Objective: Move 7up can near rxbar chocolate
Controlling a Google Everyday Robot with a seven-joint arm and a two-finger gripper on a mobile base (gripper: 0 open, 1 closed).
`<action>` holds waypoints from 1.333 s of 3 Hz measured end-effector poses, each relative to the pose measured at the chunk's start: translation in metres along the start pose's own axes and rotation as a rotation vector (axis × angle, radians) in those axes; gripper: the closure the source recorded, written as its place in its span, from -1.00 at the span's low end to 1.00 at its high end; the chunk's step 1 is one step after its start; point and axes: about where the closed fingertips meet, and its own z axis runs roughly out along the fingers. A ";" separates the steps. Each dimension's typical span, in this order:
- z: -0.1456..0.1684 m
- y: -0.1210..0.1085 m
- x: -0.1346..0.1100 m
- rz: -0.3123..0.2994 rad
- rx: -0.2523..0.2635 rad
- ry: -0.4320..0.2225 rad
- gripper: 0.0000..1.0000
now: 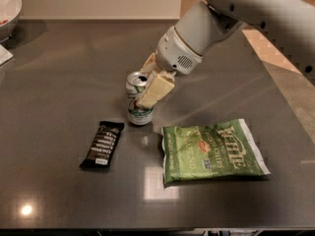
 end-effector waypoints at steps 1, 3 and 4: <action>0.007 0.006 0.000 -0.009 -0.017 0.013 0.19; 0.013 0.010 0.000 -0.017 -0.027 0.023 -0.74; 0.014 0.010 -0.001 -0.019 -0.029 0.023 -1.00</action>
Offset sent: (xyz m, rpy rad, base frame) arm -0.0136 0.0048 -0.0150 -0.0384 0.0080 0.0334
